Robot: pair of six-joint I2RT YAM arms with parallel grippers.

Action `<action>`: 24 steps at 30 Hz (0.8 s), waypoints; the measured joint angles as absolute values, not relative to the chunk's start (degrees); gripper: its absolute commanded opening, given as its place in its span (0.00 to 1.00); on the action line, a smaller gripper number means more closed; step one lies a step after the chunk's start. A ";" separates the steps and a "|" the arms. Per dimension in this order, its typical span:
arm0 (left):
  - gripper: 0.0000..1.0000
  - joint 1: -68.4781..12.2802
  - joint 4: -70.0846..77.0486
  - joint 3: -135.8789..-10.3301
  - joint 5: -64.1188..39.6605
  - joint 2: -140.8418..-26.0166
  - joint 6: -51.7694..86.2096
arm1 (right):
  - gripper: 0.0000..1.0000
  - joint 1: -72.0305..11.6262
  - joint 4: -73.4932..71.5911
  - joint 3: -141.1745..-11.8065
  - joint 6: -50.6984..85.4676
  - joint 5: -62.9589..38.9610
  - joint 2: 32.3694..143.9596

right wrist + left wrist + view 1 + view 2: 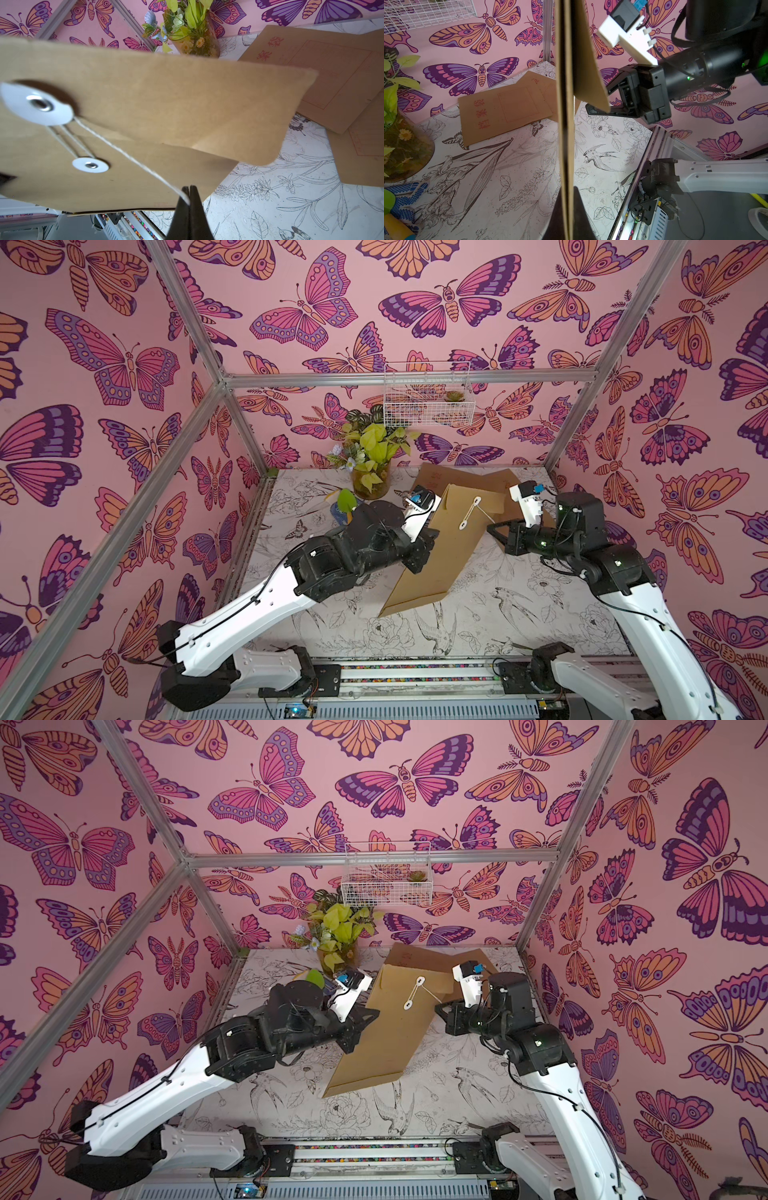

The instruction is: Open the file bag

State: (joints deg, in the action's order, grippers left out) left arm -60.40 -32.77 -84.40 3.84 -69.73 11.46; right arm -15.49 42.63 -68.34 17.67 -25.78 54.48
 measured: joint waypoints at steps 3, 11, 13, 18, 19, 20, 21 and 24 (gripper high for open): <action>0.02 -60.40 -32.56 -83.64 3.73 -69.23 11.44 | 0.00 -15.49 42.61 -68.23 17.96 -24.84 54.13; 0.02 -60.40 -32.56 -82.48 2.57 -68.71 11.00 | 0.00 -15.49 42.68 -68.18 18.00 -22.20 53.28; 0.02 -60.40 -32.58 -82.21 2.55 -68.42 10.74 | 0.00 -15.49 42.68 -68.18 18.00 -21.82 53.25; 0.02 -60.40 -32.64 -82.00 2.61 -67.85 9.87 | 0.00 -15.49 42.68 -68.18 18.00 -21.15 53.25; 0.02 -60.40 -32.69 -82.00 2.63 -67.83 9.69 | 0.00 -15.49 42.68 -68.18 18.00 -20.95 53.25; 0.02 -60.40 -32.80 -82.00 2.68 -67.81 9.56 | 0.00 -15.49 42.68 -68.18 18.00 -20.71 53.25; 0.02 -60.40 -33.04 -82.00 2.83 -67.83 9.39 | 0.00 -15.49 42.68 -68.18 18.00 -20.53 53.25; 0.02 -60.40 -34.15 -82.02 3.01 -67.94 9.19 | 0.00 -15.49 42.65 -68.20 17.98 -20.10 53.36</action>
State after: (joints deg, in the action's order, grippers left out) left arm -60.40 -34.15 -82.02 3.01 -67.94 9.19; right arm -15.49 42.65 -68.20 17.98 -20.10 53.36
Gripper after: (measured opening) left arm 0.048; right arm 0.040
